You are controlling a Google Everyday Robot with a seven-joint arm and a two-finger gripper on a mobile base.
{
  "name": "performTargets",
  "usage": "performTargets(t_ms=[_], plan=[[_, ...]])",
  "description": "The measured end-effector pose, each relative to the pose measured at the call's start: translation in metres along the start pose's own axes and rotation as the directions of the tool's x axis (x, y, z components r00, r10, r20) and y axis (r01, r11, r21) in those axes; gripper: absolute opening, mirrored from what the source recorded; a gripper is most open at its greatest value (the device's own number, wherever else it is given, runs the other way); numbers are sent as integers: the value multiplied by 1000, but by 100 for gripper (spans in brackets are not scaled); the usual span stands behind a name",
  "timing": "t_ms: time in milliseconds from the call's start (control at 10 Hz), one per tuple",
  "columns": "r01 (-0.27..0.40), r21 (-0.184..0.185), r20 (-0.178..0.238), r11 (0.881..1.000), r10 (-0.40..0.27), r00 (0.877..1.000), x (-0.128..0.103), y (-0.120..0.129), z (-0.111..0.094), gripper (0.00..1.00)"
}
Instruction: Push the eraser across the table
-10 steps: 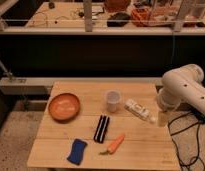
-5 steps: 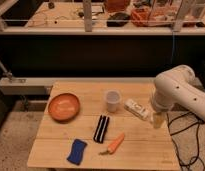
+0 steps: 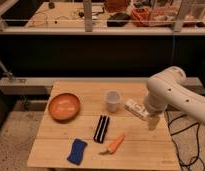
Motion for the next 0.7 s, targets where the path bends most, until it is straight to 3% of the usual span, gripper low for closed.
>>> performTargets(t_ms=[700], plan=[[73, -12, 5, 997, -73, 997, -32, 3, 7, 80]])
